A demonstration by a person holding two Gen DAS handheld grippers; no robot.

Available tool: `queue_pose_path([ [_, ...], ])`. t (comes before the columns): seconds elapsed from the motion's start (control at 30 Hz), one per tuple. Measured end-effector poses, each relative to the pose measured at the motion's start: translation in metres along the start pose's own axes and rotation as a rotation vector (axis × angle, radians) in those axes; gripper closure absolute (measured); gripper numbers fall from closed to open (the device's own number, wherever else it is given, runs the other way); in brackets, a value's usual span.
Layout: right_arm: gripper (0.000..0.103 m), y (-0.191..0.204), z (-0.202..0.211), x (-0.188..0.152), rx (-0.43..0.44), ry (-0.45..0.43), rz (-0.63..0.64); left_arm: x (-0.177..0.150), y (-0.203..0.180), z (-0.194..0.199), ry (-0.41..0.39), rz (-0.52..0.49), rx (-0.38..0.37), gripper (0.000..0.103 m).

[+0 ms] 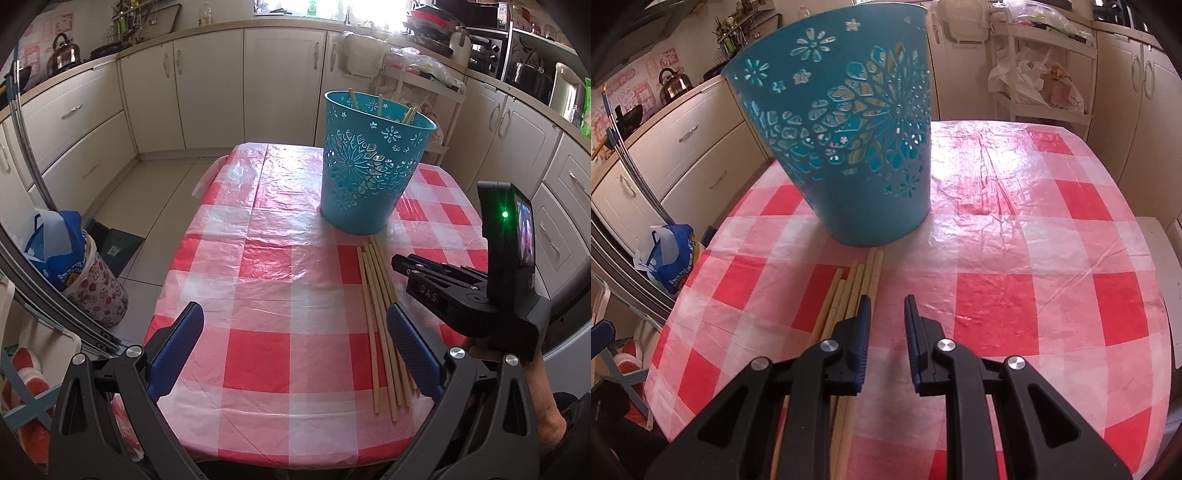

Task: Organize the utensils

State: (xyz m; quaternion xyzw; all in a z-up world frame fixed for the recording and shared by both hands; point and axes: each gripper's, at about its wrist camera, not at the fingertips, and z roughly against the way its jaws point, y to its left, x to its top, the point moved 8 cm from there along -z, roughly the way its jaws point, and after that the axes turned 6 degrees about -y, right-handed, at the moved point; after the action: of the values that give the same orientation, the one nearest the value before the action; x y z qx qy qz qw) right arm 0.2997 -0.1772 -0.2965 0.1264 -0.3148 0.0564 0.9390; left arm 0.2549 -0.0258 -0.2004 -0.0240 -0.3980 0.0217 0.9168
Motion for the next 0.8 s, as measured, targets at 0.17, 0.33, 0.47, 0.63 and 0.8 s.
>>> queue_pose_path([
  [0.17, 0.088, 0.001, -0.007, -0.004, -0.055, 0.018, 0.062, -0.002, 0.001, -0.003, 0.007, 0.0, 0.004, 0.008],
  [0.33, 0.094, -0.006, -0.004, -0.007, -0.058, 0.048, 0.093, 0.0, -0.01, -0.013, 0.01, -0.039, -0.017, 0.008],
  [0.47, 0.096, -0.014, -0.002, -0.009, -0.012, 0.11, 0.111, 0.003, -0.026, -0.043, 0.046, -0.094, -0.024, 0.008],
  [0.63, 0.096, -0.022, -0.001, -0.01, 0.076, 0.136, 0.048, 0.01, -0.036, -0.074, 0.078, -0.102, -0.021, 0.011],
  [0.8, 0.096, -0.026, 0.0, -0.011, 0.121, 0.119, -0.001, 0.006, -0.042, -0.099, 0.112, -0.158, 0.019, 0.015],
])
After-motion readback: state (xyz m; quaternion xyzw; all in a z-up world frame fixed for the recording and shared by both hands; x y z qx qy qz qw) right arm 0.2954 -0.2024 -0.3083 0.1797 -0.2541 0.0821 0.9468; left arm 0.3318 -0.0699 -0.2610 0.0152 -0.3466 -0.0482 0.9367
